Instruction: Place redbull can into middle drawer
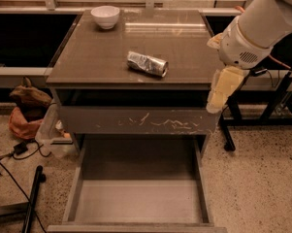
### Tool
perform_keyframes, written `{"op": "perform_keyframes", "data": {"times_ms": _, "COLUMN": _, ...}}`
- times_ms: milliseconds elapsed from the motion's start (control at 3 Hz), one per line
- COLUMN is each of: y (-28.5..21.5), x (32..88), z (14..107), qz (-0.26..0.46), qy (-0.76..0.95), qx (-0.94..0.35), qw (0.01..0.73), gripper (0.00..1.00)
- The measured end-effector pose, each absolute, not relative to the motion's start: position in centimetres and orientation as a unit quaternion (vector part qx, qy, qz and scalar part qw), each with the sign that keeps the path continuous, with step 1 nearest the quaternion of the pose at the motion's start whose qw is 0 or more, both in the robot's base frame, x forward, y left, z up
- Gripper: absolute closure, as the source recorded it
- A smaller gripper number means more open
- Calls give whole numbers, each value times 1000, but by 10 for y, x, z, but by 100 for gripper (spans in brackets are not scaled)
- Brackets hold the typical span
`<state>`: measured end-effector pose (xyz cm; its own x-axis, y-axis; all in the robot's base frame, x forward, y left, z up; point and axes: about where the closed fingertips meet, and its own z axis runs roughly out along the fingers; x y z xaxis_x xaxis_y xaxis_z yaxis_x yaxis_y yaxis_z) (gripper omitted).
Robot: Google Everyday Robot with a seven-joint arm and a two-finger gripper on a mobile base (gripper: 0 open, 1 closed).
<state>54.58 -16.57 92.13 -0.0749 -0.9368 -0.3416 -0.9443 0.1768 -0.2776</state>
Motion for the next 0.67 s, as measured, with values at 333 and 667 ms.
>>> {"op": "perform_keyframes", "data": {"times_ms": 333, "y": -166, "x": 546, "z": 921, "qz": 8, "qy": 733, "qx": -642, "qw": 226, "gripper": 0}}
{"op": "perform_keyframes", "data": {"times_ms": 667, "y": -158, "x": 557, "z": 915, "qz": 12, "qy": 727, "qx": -644, "qw": 238, "gripper": 0}}
